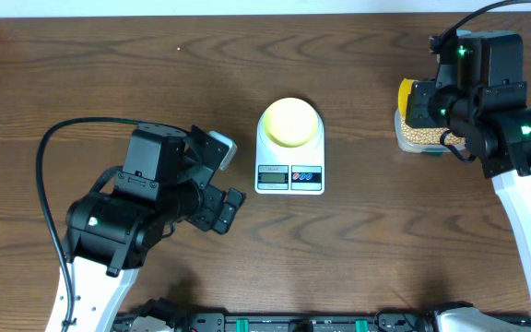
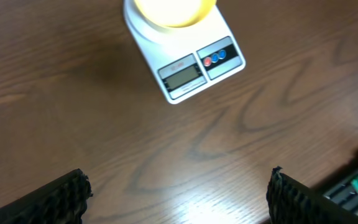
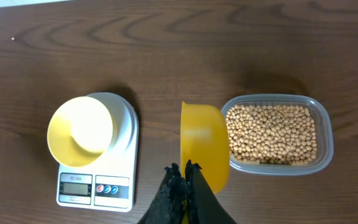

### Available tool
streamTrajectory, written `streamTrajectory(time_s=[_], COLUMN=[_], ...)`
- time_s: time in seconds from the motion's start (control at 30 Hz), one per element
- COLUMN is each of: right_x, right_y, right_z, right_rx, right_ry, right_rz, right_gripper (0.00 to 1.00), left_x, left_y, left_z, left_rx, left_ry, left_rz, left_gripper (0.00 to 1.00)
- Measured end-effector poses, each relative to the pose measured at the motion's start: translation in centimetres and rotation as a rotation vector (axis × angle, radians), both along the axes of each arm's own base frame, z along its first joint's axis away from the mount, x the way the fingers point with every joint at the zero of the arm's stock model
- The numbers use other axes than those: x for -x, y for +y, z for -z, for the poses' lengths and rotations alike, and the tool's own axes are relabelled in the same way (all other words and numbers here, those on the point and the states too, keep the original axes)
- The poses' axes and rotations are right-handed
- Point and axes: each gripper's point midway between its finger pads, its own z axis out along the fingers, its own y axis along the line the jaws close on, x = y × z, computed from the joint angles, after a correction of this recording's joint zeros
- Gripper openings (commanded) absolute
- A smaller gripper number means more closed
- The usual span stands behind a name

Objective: Scoop item into bowl and weigh 50g on scale

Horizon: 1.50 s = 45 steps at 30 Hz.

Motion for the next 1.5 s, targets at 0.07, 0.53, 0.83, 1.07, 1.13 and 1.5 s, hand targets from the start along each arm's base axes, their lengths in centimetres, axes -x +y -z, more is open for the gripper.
streamTrajectory(time_s=[0.07, 0.53, 0.83, 1.07, 1.13, 1.5], right_x=[0.0, 1.4, 3.0, 3.2, 3.3, 4.2], right_y=[0.0, -0.2, 0.2, 0.3, 0.2, 0.2], right_z=[0.0, 1.2, 2.2, 2.3, 2.4, 2.9], right_rx=[0.003, 0.019, 0.014, 0.041, 0.044, 0.049], right_ry=[-0.001, 0.072, 0.146, 0.147, 0.155, 0.193], right_rz=[-0.003, -0.012, -0.057, -0.098, -0.101, -0.109], right_gripper=[0.01, 0.01, 0.01, 0.01, 0.01, 0.01], left_x=[-0.4, -1.2, -1.2, -1.2, -1.2, -1.2], left_y=[0.1, 0.3, 0.3, 0.3, 0.3, 0.3], left_z=[0.0, 0.4, 0.4, 0.4, 0.4, 0.4], left_rx=[-0.011, -0.035, -0.037, -0.038, -0.038, -0.038], left_ry=[-0.011, -0.015, -0.016, -0.016, -0.016, -0.017], left_rz=[-0.005, -0.003, -0.005, -0.005, -0.005, -0.005], left_gripper=[0.93, 0.93, 0.93, 0.93, 0.93, 0.93])
